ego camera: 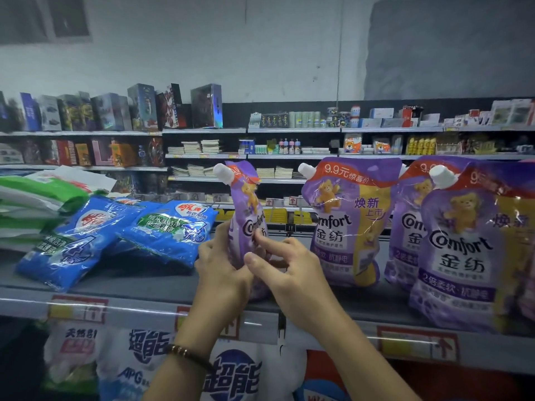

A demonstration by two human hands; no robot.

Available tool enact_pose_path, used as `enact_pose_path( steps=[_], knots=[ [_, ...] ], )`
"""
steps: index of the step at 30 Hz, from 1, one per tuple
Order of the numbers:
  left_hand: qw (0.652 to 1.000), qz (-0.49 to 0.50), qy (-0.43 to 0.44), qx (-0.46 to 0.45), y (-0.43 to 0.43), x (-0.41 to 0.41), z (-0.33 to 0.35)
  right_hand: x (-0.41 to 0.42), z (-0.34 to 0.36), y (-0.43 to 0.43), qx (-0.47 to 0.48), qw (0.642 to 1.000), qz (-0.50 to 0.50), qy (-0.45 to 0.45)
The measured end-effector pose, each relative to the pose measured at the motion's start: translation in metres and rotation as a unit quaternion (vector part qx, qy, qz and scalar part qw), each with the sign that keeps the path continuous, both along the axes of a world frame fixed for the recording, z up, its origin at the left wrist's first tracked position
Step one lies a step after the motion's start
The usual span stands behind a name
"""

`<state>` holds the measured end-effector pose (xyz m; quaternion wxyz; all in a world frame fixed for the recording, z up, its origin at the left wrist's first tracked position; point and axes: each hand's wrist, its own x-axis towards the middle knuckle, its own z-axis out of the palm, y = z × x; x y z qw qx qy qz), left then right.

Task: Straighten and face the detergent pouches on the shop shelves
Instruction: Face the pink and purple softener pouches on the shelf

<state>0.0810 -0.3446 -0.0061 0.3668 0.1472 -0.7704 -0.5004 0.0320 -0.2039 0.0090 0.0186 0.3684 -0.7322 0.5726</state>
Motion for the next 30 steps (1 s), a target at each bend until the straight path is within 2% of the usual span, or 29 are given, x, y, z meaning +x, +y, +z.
enact_pose_path(
  steps=[3,7,10,13,15,18,21,27,30],
  knots=[
    [1.0,0.018,-0.019,-0.006,-0.004,-0.002,-0.001,-0.016,0.006,0.0,-0.038,0.999,-0.018,-0.015],
    [1.0,-0.014,-0.007,0.013,-0.008,0.003,0.003,-0.041,0.012,-0.009,0.001,0.997,-0.053,-0.052],
    [0.997,-0.058,-0.021,0.049,-0.018,0.007,0.006,-0.053,0.015,-0.02,0.015,0.993,-0.004,-0.119],
    [0.991,-0.089,-0.034,0.099,-0.029,0.012,0.008,-0.059,0.021,-0.025,-0.023,0.977,0.061,-0.204],
    [0.987,-0.104,-0.036,0.113,-0.032,0.015,0.012,-0.067,0.019,-0.029,-0.051,0.966,0.07,-0.245],
    [0.987,-0.112,-0.021,0.115,-0.033,0.019,0.012,-0.072,0.013,-0.029,-0.038,0.97,0.051,-0.234],
    [0.989,-0.079,0.013,0.126,-0.031,0.019,0.008,-0.07,0.013,-0.026,-0.023,0.972,0.068,-0.225],
    [0.999,-0.021,-0.009,0.031,-0.026,0.02,0.005,-0.072,0.013,-0.018,-0.022,0.976,0.078,-0.203],
    [1.0,-0.004,0.008,0.016,-0.024,0.018,0.006,-0.066,0.014,-0.015,-0.035,0.983,0.052,-0.173]
  ],
)
